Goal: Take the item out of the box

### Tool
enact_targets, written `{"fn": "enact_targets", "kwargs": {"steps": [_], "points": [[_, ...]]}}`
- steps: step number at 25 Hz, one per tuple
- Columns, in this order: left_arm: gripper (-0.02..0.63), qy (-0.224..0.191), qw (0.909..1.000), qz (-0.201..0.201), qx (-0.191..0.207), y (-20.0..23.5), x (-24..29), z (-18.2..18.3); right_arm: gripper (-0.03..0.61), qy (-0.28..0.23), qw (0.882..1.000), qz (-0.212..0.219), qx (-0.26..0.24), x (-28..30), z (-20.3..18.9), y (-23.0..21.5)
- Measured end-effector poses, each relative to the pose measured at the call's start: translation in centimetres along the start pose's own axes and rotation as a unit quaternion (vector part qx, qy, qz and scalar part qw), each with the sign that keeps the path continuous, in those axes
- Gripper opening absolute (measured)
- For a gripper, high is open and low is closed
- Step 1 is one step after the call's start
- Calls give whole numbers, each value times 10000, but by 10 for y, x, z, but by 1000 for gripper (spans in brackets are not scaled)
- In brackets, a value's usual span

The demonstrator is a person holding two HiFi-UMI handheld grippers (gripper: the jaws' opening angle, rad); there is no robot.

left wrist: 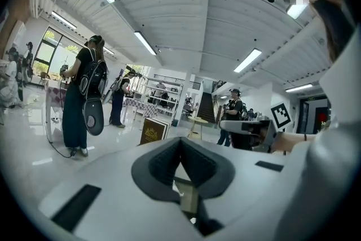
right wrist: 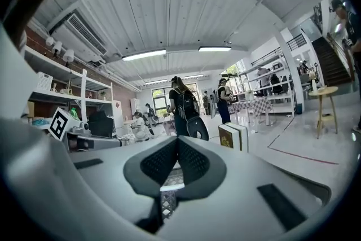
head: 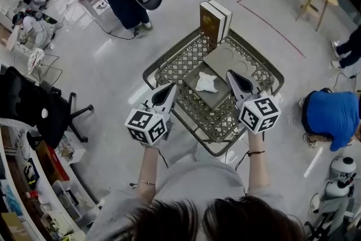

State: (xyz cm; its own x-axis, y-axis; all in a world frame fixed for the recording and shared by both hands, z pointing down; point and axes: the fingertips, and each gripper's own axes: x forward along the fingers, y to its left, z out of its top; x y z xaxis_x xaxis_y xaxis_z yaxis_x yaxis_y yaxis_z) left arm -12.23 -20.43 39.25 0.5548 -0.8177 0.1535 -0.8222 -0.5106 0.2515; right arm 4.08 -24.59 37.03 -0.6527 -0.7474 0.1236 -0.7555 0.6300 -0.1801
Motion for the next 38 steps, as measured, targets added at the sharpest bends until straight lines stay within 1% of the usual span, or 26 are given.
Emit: {"fn": "enact_targets", "kwargs": {"steps": [8,13,17,22,26,32,38], "points": [[17,362,9991,-182,-134,14,23,-19,20,302,9992,-110,236,20,-26,-10],[17,616,9974,-302,-233,25,43,-36,20,555,9973,-197,436,34,-52,-24],[17,762,9953,-372,-460,33,55,-52,20,720,9953,-180,618,39,-72,-29],[17,955,9926,-447,-603,38,73,-75,20,998,9925,-28,707,49,-98,-38],[17,1169,9889,-513,-762,41,84,-95,20,1254,9882,42,882,59,-123,-44],[17,1341,9849,-562,-934,43,98,-118,21,1589,9816,99,1057,75,-155,-54],[17,1542,9810,-576,-1030,50,105,-139,21,1960,9698,22,1450,88,-191,-59]]}}
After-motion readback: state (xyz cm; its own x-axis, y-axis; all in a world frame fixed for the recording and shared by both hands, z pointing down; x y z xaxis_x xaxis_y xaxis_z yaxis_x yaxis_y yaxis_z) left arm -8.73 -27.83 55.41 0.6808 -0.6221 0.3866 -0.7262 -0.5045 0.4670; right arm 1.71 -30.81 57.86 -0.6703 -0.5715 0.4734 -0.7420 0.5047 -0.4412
